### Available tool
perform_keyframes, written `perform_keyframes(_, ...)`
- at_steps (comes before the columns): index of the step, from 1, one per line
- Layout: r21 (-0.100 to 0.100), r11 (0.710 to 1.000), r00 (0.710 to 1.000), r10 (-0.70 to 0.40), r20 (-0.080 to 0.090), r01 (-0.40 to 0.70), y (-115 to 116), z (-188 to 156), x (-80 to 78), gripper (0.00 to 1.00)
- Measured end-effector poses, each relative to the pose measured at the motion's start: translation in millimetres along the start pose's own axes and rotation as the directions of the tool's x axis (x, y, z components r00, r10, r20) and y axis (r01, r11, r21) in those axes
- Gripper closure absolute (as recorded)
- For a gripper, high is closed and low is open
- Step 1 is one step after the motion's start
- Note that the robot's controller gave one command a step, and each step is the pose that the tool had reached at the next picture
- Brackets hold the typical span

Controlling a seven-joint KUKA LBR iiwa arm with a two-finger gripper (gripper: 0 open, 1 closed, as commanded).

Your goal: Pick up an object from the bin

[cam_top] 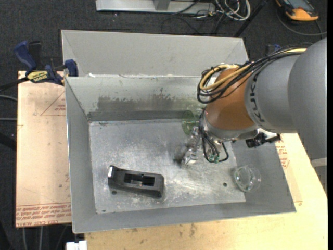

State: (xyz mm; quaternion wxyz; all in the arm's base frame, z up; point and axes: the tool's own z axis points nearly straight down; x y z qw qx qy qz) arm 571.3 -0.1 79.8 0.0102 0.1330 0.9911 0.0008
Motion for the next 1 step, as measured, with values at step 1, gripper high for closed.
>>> perform_keyframes(1, 0.002, 1.0, 0.999, -0.031, -0.016, 0.031, 22.3, -136.5, 5.9, 1.0)
